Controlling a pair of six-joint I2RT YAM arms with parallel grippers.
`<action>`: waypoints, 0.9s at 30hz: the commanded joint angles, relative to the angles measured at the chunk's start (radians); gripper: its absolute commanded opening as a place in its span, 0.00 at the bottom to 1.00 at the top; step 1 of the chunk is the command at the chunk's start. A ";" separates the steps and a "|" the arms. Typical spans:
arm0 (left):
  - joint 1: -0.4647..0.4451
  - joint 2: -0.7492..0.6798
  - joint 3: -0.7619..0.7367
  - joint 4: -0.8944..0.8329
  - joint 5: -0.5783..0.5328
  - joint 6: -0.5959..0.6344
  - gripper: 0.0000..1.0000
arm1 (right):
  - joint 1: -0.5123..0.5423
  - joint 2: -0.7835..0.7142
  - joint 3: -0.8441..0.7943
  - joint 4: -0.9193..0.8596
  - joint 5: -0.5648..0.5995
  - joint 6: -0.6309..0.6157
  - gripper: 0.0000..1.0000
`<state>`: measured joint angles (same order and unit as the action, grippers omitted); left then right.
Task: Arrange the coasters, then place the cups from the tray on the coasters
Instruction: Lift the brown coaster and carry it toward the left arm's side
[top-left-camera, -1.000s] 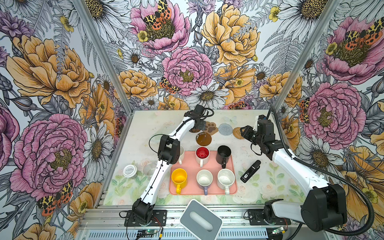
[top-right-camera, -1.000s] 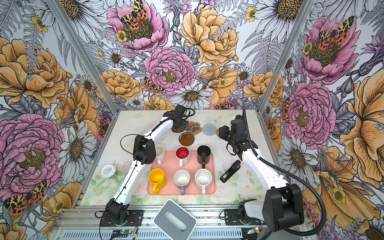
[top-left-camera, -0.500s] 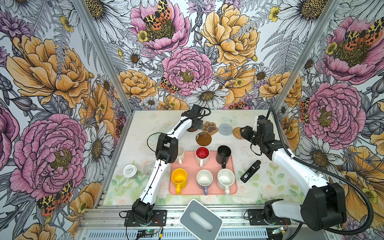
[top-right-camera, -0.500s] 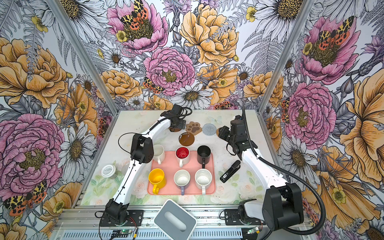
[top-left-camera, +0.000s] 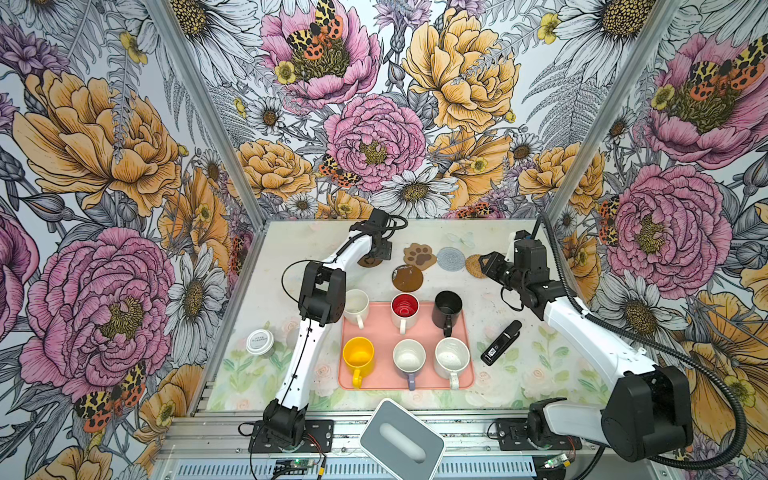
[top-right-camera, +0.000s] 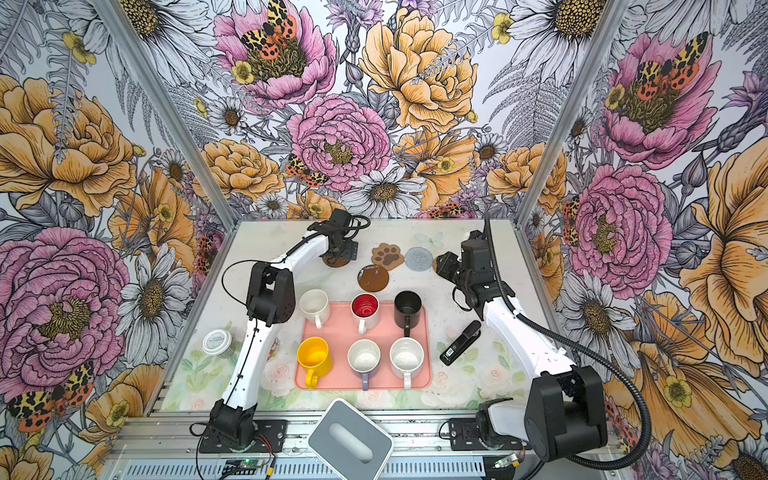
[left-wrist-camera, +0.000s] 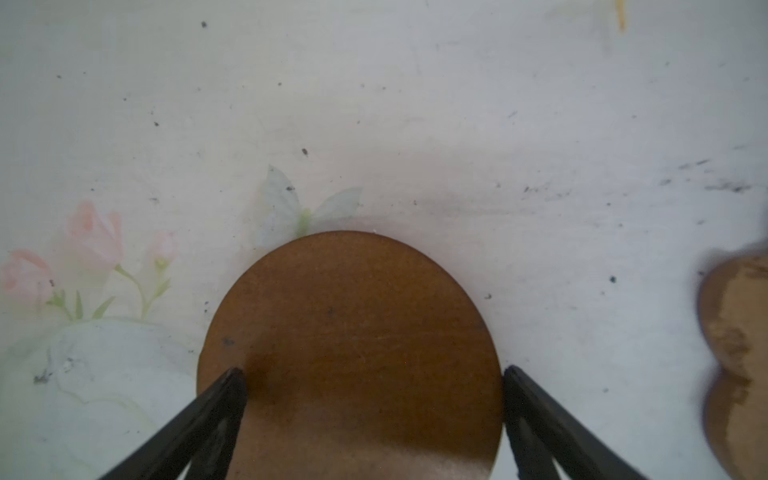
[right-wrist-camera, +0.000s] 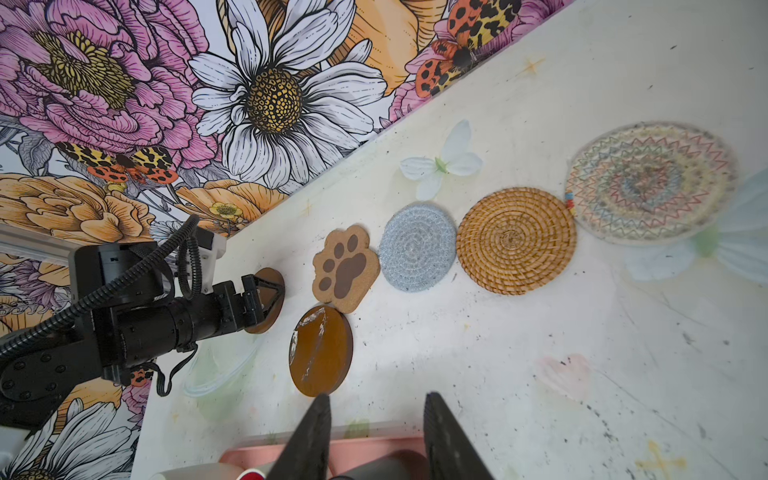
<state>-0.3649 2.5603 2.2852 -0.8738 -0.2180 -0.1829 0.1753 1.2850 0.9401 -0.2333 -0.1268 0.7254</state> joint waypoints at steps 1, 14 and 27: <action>0.028 0.003 -0.085 -0.076 0.016 -0.052 0.94 | -0.004 0.003 -0.002 0.030 -0.008 -0.001 0.39; 0.100 -0.137 -0.333 0.033 0.002 -0.092 0.93 | -0.006 0.003 -0.001 0.031 -0.016 -0.005 0.40; 0.154 -0.215 -0.460 0.084 0.002 -0.090 0.91 | -0.006 0.008 0.002 0.036 -0.031 -0.003 0.39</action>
<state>-0.2310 2.3272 1.8725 -0.7334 -0.2398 -0.2379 0.1753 1.2850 0.9394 -0.2325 -0.1471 0.7254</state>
